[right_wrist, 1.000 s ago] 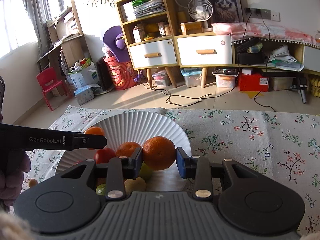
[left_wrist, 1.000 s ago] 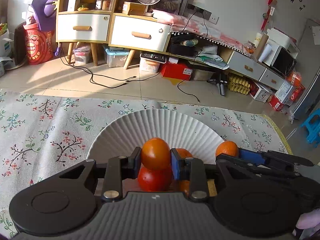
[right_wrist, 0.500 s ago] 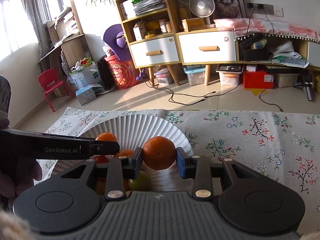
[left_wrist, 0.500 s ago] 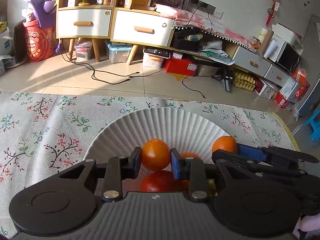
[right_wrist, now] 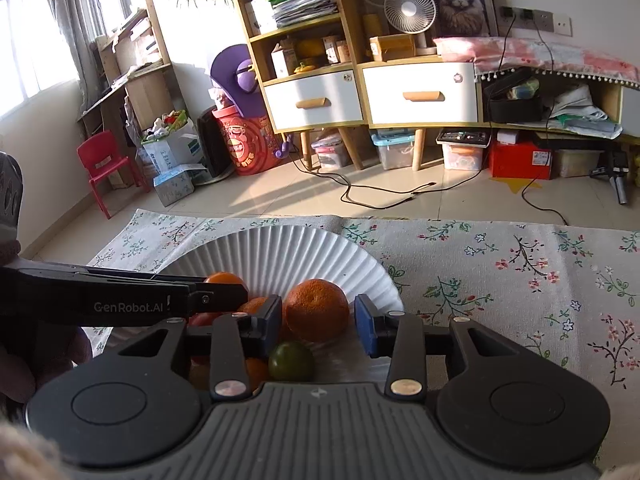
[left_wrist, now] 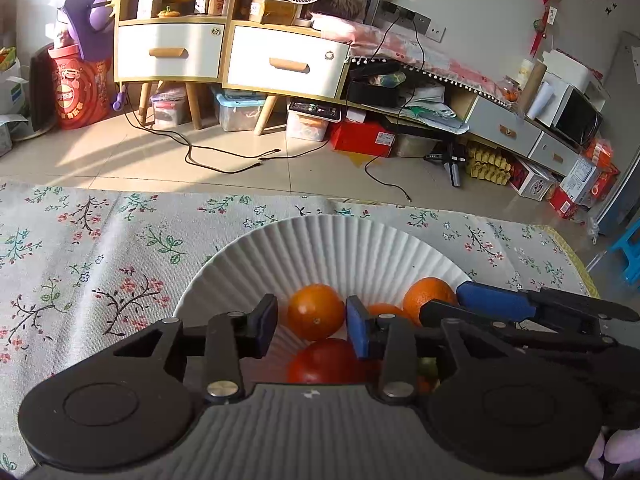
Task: Organize fruits
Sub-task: 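Release the orange tomato from the left tool into the bowl while the right tool releases the tangerine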
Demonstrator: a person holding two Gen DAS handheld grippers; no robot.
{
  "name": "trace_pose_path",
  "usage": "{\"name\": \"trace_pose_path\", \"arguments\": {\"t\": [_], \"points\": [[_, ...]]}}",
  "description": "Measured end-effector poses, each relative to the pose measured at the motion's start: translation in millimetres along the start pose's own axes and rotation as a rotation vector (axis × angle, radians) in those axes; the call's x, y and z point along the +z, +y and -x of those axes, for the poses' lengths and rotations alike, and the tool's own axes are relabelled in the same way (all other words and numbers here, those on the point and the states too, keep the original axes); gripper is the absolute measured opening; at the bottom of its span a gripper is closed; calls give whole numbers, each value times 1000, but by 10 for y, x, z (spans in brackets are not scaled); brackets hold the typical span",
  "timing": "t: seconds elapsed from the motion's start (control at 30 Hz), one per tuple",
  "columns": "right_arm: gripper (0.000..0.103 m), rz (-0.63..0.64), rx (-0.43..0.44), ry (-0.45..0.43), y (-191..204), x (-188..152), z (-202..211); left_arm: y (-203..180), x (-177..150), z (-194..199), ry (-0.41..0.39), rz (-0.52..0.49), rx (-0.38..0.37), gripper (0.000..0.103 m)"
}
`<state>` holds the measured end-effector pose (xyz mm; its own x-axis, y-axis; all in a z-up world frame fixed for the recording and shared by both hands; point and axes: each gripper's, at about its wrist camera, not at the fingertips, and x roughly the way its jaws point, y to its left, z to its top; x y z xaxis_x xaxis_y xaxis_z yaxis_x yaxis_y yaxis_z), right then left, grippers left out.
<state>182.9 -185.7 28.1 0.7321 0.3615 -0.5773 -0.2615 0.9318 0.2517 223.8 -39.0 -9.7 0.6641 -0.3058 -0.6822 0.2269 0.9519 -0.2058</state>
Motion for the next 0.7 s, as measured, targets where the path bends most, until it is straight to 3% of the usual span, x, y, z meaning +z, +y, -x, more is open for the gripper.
{"name": "trace_pose_path", "arguments": {"t": [0.7], "points": [[66, 32, -37, 25, 230, -104, 475, 12, -310, 671, -14, -45, 9, 72]]}}
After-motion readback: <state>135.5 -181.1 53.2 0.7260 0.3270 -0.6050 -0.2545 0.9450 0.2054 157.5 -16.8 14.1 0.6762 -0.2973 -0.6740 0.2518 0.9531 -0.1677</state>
